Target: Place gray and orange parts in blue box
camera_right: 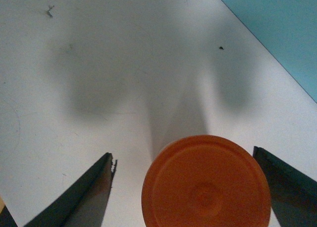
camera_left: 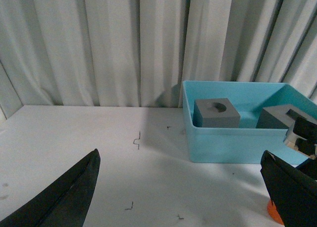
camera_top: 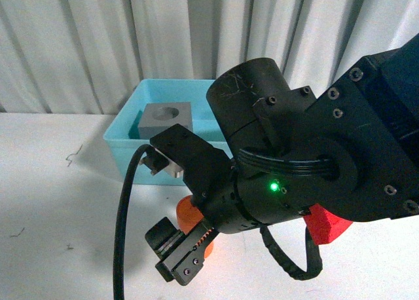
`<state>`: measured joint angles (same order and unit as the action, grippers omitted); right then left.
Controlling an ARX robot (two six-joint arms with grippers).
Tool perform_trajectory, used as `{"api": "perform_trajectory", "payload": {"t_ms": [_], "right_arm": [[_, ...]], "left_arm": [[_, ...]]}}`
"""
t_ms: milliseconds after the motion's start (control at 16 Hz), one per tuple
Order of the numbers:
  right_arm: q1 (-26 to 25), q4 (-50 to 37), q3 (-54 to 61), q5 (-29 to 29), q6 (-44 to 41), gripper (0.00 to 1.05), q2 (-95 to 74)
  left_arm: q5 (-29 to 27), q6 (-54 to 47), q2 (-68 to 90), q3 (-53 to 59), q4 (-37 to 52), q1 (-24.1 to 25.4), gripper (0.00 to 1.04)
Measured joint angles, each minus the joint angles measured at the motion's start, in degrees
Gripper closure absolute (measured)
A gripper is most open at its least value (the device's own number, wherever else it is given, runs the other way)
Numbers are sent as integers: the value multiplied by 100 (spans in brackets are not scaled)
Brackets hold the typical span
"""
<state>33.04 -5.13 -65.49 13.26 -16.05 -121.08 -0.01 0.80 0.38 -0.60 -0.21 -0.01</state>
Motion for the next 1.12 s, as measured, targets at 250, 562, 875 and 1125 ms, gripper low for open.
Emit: {"api": "perform_trajectory", "payload": {"t_ms": [250,562,875,1125], "right_arm": [[35,-70,-79,-127,0,55,-76],[-85,-809,697,-221,529,57,809],[-1060,-1023,337,-160,841,57,2957],[-1320,-420,-1611,-256,1392,57,1443]], "left_arm": [[2,0,0,0,0,0,7],[0,0,0,0,0,0,7],[2,0,0,0,0,0,7],[2,0,0,0,0,0,7]]}}
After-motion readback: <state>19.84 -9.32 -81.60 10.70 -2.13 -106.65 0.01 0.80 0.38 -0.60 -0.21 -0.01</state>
